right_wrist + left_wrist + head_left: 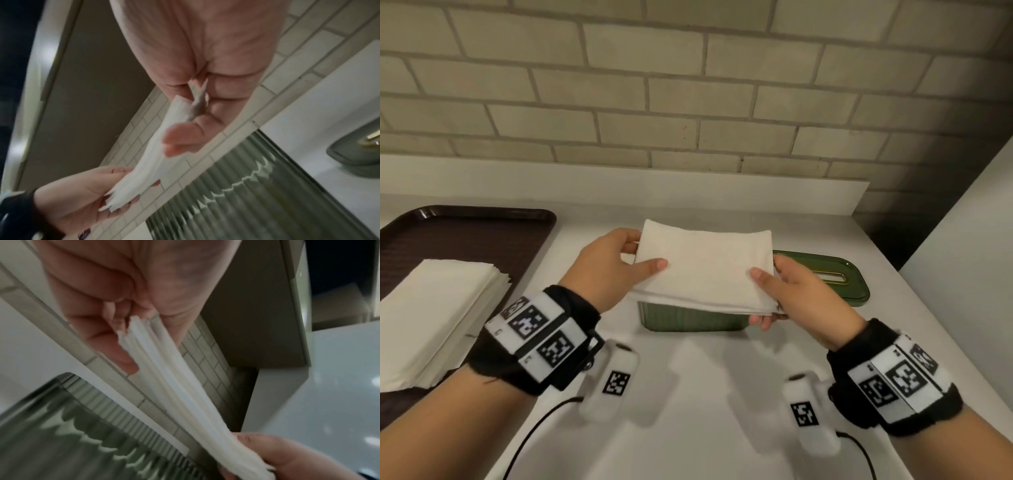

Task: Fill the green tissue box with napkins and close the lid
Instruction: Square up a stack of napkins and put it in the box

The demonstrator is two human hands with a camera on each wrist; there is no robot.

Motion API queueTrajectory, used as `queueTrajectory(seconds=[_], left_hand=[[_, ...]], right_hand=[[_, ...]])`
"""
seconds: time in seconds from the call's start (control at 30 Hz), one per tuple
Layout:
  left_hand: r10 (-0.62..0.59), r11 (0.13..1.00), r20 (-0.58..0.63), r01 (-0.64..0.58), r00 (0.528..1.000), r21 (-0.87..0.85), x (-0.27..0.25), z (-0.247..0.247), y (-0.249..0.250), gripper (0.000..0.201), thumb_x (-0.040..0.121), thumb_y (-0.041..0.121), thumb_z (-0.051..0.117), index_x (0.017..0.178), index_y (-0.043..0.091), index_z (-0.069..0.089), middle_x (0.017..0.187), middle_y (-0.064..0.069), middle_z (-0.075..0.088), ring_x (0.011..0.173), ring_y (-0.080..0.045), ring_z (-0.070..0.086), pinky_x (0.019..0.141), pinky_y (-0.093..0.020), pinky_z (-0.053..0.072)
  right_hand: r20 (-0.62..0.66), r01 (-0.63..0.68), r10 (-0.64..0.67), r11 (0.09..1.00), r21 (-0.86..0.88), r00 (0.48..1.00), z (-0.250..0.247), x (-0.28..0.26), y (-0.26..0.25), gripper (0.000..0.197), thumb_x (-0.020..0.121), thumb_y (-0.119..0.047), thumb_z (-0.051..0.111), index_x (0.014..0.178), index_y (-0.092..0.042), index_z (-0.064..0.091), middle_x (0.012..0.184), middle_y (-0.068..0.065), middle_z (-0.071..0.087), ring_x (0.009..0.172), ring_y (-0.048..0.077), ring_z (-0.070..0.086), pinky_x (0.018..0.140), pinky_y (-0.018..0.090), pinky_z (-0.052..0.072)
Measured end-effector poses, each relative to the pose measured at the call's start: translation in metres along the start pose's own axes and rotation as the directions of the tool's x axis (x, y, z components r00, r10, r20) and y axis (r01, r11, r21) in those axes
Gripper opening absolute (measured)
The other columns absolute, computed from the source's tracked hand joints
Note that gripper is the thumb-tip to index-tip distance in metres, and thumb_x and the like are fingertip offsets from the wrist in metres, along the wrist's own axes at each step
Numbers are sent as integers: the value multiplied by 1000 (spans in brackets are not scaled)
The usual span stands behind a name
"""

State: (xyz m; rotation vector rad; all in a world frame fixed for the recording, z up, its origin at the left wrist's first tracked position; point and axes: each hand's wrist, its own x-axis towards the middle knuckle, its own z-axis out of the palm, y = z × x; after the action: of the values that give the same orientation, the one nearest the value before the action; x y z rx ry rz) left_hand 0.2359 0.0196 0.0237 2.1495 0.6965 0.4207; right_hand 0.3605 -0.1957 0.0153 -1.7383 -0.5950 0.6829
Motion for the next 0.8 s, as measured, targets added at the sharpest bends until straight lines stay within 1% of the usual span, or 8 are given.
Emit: queueTrajectory(seconds=[0.07,0.17,0.3,0.4,0.5,0.6,0.7,0.8], left_hand=[[5,997,-17,-3,1000,81,7,5,2,55,79,38,71,128,20,52,118,10,58,105,-13,56,87,-20,37],[-8,984,-2,8,1000,181,14,11,2,61,81,37,69,134,16,48,131,3,55,121,-14,49,90,-16,29],[-8,970,18,3,1000,245,20,14,3,54,83,33,68,132,17,51,133,1,55,122,-15,49,91,-16,30],[-2,964,19,-3,1000,267,22,14,6,49,84,29,67,130,17,53,132,2,55,120,-16,50,95,-17,32],[-8,960,25,0,1000,282,25,15,7,46,85,28,66,128,16,55,132,2,55,119,-17,51,98,-20,33],[-30,956,37,18,999,294,27,17,5,46,84,26,67,128,16,55,132,1,55,118,-18,51,98,-22,35],[-33,945,32,21,999,326,28,18,5,47,83,26,68,127,16,56,132,-1,55,119,-19,50,98,-23,36],[-25,919,45,5,999,395,28,17,8,53,80,27,70,130,17,54,127,-5,57,117,-21,52,96,-26,38]], right_hand=[[17,-57,57,998,29,998,-1,7,-1,26,101,-20,40,117,-3,50,78,15,65,50,19,62,43,24,49],[-14,-107,107,994,12,994,-2,18,-1,27,101,-20,39,118,-1,49,79,16,65,47,21,62,37,24,46],[-91,-79,61,974,-214,994,-6,33,-4,24,99,-21,45,116,-6,53,78,13,67,51,22,62,38,25,43],[-112,-49,6,924,-380,994,-9,45,-6,23,97,-24,48,112,-10,58,70,3,62,44,13,55,40,24,38],[-130,-41,-19,895,-444,991,-10,55,-10,25,95,-25,51,112,-9,61,79,3,61,49,14,53,38,19,40],[-105,-26,-43,816,-578,994,-9,61,-11,27,94,-27,54,110,-8,65,88,8,64,54,13,55,43,18,44],[-83,4,-97,676,-737,992,-6,62,-8,25,90,-29,58,103,-9,66,70,-3,54,58,9,51,49,17,39],[-112,-28,-132,513,-858,985,-1,58,-11,32,86,-33,62,105,-7,59,80,3,59,80,23,60,61,26,44]])
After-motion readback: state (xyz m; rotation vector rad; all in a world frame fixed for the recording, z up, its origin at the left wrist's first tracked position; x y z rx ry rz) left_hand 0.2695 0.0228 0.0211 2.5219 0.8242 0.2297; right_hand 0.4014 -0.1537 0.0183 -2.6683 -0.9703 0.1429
